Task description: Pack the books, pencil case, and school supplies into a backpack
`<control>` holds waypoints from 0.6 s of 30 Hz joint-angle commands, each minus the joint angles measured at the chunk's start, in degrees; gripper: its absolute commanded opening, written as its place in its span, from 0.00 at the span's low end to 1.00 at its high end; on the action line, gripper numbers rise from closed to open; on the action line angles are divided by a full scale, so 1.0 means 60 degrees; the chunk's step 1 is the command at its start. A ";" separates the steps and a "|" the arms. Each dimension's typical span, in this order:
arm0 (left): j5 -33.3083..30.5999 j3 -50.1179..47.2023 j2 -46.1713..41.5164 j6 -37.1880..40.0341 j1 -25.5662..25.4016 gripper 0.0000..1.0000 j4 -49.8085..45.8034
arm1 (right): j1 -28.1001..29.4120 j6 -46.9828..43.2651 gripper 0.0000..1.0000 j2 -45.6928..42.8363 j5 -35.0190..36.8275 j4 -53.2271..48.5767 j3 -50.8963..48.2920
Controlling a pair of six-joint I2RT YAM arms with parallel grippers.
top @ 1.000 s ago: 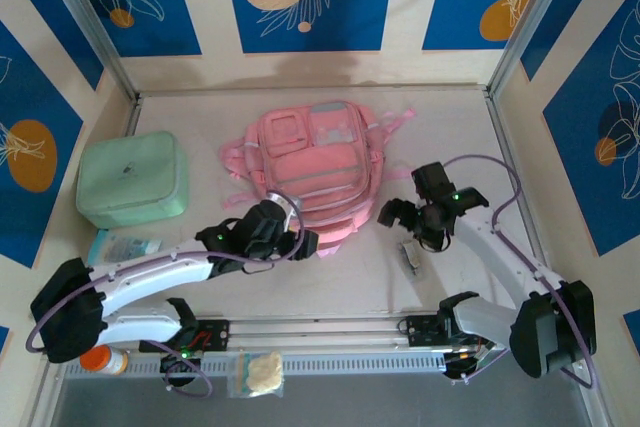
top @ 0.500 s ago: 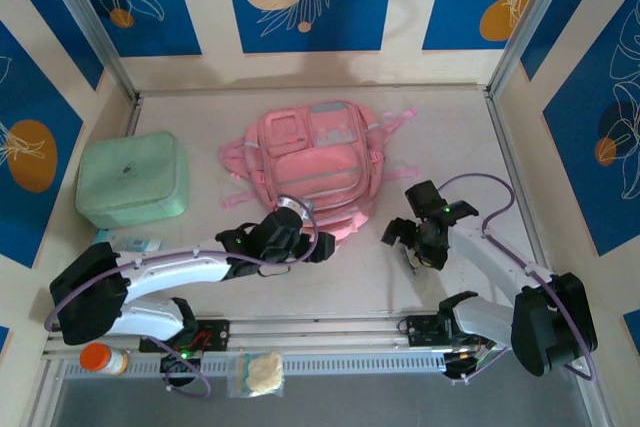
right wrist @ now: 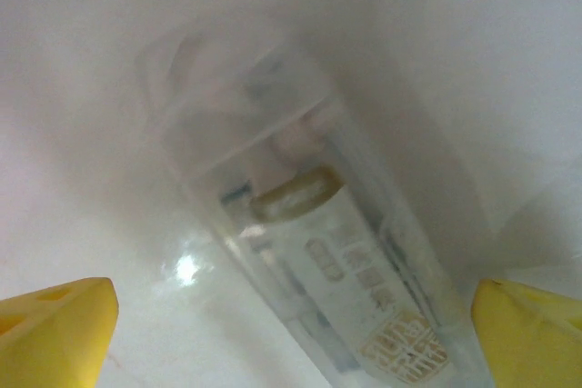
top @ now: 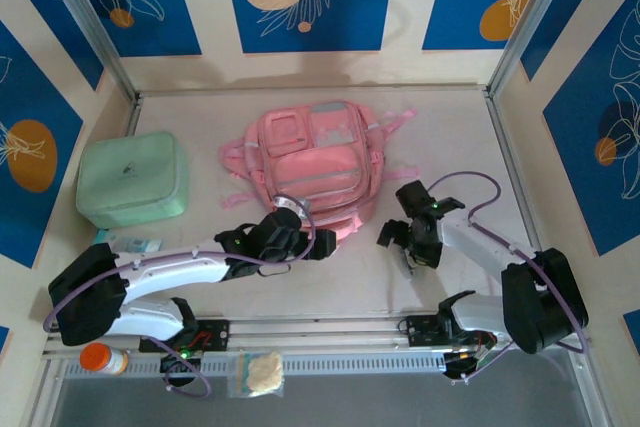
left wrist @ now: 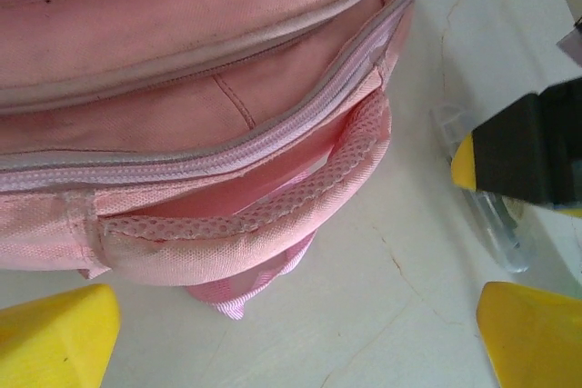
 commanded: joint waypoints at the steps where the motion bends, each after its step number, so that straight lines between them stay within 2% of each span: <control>1: -0.0327 0.0012 -0.0209 -0.0103 -0.0024 1.00 -0.0374 | 0.0979 0.0788 0.99 0.0028 -0.0342 -0.0345 0.0104; 5: -0.0311 -0.0057 -0.0291 -0.0244 0.0067 0.99 -0.0369 | 0.1925 0.1267 0.99 0.0372 -0.0001 -0.0887 0.0452; 9: -0.0305 -0.0129 -0.0416 -0.0133 0.0104 0.99 -0.0392 | 0.1994 0.1442 0.98 0.0589 0.0896 -0.1487 0.0454; 18: -0.0169 0.0247 -0.0291 0.0241 0.0170 0.99 -0.0923 | 0.2290 0.1608 0.85 0.1204 0.1030 -0.0768 0.0460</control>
